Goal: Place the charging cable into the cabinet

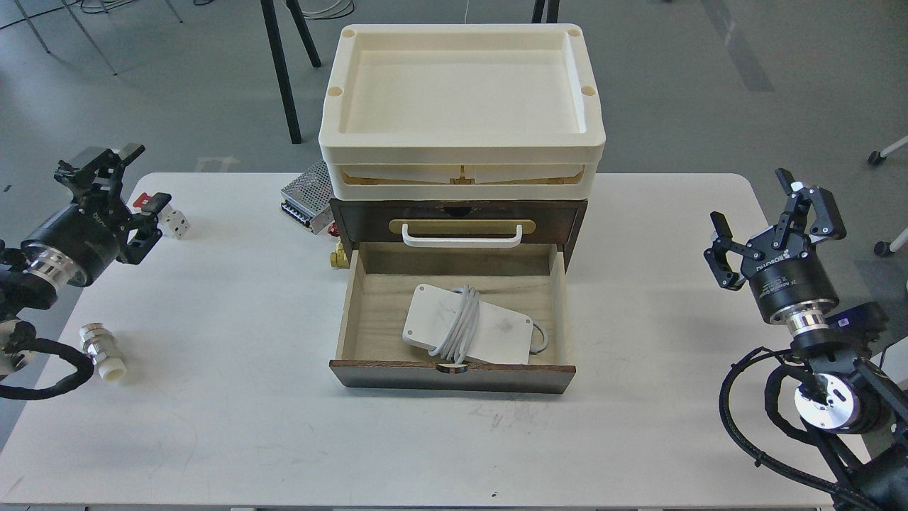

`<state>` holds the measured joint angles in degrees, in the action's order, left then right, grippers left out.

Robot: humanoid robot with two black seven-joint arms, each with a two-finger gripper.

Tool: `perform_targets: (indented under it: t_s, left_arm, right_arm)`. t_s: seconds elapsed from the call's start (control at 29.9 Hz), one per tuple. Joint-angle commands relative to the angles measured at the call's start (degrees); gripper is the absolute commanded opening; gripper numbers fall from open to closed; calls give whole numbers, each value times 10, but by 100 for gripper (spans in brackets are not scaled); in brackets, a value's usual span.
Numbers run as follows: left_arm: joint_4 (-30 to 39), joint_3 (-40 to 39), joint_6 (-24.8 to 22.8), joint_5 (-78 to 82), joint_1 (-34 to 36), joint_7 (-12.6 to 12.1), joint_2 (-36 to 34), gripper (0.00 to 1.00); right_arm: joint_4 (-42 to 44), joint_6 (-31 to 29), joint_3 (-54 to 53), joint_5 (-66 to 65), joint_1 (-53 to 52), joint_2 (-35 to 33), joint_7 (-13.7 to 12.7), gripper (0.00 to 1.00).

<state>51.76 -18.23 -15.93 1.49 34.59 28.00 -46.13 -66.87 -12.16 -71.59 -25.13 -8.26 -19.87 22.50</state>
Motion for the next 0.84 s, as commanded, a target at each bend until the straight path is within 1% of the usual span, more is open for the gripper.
perform_targets:
  t_s: [0.0, 0.13, 0.27, 0.3, 0.4, 0.54, 0.8]
  left_arm:
    - [-63, -33, -27, -36, -3, 0, 65, 84]
    - [-149, -60, -73, -54, -4, 0, 124, 85]
    - [-208, -66, -121, -54, -4, 0, 151, 87]
    - [-215, -66, -121, -54, -5, 0, 153, 87]
    - [-221, -71, -121, -56, -19, 0, 152, 89]
    - [-224, -87, -121, -55, -24, 0, 153, 89]
    - [-226, -88, -121, -54, -26, 0, 159, 89]
  right_arm:
    - [0, 0, -3, 0, 0, 0, 0, 100]
    - [1, 0, -4, 0, 0, 0, 0, 100]
    - [0, 0, -4, 0, 0, 0, 0, 100]
    - [1, 0, -4, 0, 0, 0, 0, 100]
    - [0, 0, -4, 0, 0, 0, 0, 100]
    - [0, 0, -4, 1, 0, 0, 0, 99]
    - [0, 0, -3, 0, 0, 0, 0, 99]
